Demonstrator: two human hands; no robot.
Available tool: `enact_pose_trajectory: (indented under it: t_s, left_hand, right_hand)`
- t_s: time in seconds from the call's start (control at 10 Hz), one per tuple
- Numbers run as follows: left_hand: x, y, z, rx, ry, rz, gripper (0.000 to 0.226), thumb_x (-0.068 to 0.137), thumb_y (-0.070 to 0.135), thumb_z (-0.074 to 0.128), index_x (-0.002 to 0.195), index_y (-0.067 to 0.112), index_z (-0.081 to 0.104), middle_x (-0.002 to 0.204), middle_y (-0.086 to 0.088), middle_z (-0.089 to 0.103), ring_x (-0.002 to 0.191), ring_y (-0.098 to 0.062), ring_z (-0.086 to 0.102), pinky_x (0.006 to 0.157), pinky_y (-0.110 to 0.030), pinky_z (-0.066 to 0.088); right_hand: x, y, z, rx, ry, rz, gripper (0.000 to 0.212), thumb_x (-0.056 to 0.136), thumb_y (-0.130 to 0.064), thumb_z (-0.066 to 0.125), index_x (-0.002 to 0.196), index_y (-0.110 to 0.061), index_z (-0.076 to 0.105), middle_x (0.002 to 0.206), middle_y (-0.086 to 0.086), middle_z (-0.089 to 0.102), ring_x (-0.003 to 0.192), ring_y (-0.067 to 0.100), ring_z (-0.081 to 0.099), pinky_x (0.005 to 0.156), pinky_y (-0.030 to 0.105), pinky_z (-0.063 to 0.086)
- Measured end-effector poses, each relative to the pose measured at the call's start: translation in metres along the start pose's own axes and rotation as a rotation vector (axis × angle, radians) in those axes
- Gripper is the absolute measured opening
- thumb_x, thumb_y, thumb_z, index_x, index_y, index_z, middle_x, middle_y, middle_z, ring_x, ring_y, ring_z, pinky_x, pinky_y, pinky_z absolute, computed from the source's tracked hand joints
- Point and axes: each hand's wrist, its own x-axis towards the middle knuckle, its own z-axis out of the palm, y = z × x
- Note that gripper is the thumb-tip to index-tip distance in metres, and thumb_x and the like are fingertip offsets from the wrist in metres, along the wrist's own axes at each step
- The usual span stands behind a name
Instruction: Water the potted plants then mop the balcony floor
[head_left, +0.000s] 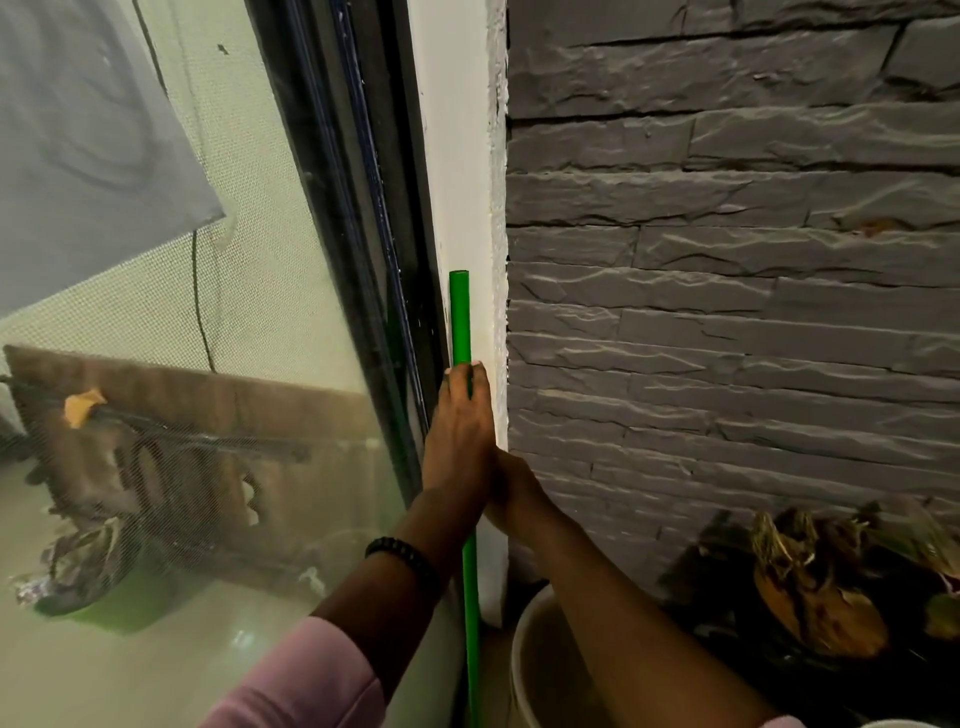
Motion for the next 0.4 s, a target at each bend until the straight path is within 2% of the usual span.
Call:
enact_pose_trajectory:
  t_s: [0.1,0.2,0.3,0.4]
  left_hand:
    - [-0.008,0.0,-0.001,-0.013,-0.053,-0.046,0.065,0.098,0.005,0.053,0.156,0.003,0.023,0.159,-0.019,0.025,0.146,-0.031,0.032,0.119,-0.036,0.036]
    - [-0.028,0.0,-0.001,0.022,-0.101,-0.012,0.061,0.098,0.012,0.055,0.153,0.005,0.029,0.157,-0.019,0.03,0.145,-0.034,0.034,0.119,-0.039,0.035]
    - [-0.051,-0.003,0.0,0.054,-0.16,0.0,0.047,0.098,0.011,0.049,0.144,0.009,0.041,0.152,-0.016,0.039,0.139,-0.033,0.042,0.114,-0.039,0.039]
    - [-0.095,-0.004,0.007,0.087,-0.328,-0.012,0.038,0.097,0.01,0.049,0.135,0.011,0.049,0.145,-0.013,0.045,0.132,-0.033,0.048,0.108,-0.04,0.043]
  right_hand:
    - [-0.014,-0.002,-0.001,-0.192,0.033,-0.071,0.041,0.091,-0.008,0.054,0.131,-0.011,0.05,0.127,0.015,0.061,0.117,0.033,0.057,0.1,0.044,0.047]
    - [-0.031,0.007,-0.007,-0.439,0.096,0.067,0.054,0.096,-0.038,0.046,0.146,-0.022,0.031,0.14,0.009,0.051,0.126,0.029,0.051,0.103,0.041,0.044]
    - [-0.064,0.016,-0.018,-0.559,0.135,0.098,0.053,0.096,-0.034,0.047,0.146,-0.023,0.031,0.144,0.006,0.048,0.131,0.027,0.045,0.108,0.041,0.04]
    - [-0.123,0.033,-0.03,-0.692,0.152,0.163,0.044,0.097,-0.028,0.047,0.14,-0.025,0.04,0.134,0.006,0.056,0.123,0.026,0.05,0.101,0.036,0.043]
